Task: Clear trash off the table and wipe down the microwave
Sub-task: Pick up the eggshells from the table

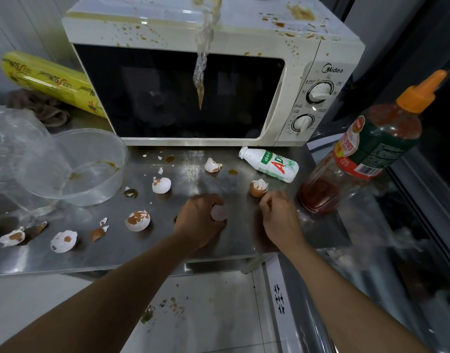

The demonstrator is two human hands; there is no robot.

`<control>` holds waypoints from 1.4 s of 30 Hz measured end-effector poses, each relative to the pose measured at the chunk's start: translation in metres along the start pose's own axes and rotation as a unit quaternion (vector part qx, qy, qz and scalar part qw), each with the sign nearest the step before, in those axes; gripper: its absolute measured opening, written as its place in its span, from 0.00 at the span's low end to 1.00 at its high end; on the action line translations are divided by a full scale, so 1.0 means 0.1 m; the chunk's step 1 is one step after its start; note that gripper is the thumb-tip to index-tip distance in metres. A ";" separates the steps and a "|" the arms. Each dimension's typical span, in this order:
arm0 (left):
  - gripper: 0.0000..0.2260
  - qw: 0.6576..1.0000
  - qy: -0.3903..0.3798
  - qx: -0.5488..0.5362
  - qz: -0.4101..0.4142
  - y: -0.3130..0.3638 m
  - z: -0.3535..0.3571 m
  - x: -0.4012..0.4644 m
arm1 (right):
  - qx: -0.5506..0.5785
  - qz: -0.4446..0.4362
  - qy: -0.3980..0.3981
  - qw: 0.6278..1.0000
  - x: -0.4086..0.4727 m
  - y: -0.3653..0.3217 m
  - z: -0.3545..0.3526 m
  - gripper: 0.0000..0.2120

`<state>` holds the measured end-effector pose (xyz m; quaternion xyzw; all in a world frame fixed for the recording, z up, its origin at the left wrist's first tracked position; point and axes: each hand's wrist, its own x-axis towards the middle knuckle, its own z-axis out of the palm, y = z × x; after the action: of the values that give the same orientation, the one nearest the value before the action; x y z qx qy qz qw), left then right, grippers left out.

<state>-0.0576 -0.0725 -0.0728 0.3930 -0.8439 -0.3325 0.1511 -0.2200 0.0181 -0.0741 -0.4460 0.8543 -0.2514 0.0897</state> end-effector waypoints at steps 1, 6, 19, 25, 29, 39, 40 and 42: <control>0.18 1.000 0.000 0.000 0.000 0.00 -0.01 0.00 | 0.019 0.003 0.031 0.999 0.03 -0.02 -0.05 0.06; 0.17 1.000 0.009 0.004 -0.011 0.00 -0.09 0.02 | 0.025 0.015 0.041 0.999 0.34 -0.08 -0.16 0.07; 0.15 0.999 0.030 0.013 -0.021 -0.06 -0.26 -0.04 | 0.104 0.034 -0.044 0.993 0.40 -0.05 0.02 0.18; 0.15 0.997 0.059 0.015 -0.037 -0.11 -0.34 -0.15 | 0.104 -0.022 -0.043 0.993 0.29 -0.24 0.08 0.16; 0.14 0.995 0.080 0.016 -0.057 -0.17 -0.47 -0.23 | 0.117 -0.052 -0.075 0.989 0.22 -0.53 0.21 0.21; 0.11 0.983 0.167 -0.005 -0.076 -0.47 -0.82 -0.03 | 0.104 -0.094 -0.088 0.986 0.15 -0.98 0.46 0.19; 0.12 0.982 0.172 -0.007 -0.076 -0.49 -0.81 0.02 | 0.104 -0.096 -0.084 0.986 0.15 -0.99 0.48 0.19; 0.14 0.981 0.177 -0.012 -0.078 -0.54 -0.78 0.10 | 0.100 -0.101 -0.079 0.987 0.16 -1.00 0.51 0.19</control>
<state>0.0070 -0.1397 -0.0526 0.5086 -0.7665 -0.2787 0.2760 -0.1384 -0.0599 -0.0659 -0.5369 0.7658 -0.3074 0.1755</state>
